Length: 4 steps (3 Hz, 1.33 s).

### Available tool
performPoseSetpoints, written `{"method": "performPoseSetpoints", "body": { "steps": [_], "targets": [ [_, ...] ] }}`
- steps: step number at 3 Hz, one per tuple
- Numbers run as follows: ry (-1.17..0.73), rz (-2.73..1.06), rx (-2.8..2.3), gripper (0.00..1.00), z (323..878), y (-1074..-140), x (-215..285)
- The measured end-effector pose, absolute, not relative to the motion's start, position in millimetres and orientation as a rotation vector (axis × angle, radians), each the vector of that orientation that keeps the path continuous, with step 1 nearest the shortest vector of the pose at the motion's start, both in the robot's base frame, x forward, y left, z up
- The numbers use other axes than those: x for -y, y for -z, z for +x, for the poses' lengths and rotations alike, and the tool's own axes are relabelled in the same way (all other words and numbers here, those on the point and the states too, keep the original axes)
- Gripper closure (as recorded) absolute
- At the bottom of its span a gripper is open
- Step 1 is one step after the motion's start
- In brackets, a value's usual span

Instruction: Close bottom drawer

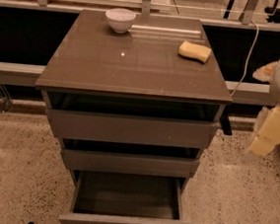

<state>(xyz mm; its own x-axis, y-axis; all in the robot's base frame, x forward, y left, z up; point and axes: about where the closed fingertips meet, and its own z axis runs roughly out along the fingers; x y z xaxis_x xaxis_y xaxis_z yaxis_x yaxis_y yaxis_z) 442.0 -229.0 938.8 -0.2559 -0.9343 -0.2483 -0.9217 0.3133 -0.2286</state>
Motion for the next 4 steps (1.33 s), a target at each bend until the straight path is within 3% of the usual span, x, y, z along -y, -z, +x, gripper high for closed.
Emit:
{"method": "performPoseSetpoints", "body": {
  "steps": [1,2,4],
  "targets": [
    [-0.143,-1.533,-2.294,0.00,436,-832,263],
    [-0.143,-1.534,-2.294,0.00,436,-832,263],
    [-0.442,-1.564,-2.201,0.00,446,-685,225]
  ]
}}
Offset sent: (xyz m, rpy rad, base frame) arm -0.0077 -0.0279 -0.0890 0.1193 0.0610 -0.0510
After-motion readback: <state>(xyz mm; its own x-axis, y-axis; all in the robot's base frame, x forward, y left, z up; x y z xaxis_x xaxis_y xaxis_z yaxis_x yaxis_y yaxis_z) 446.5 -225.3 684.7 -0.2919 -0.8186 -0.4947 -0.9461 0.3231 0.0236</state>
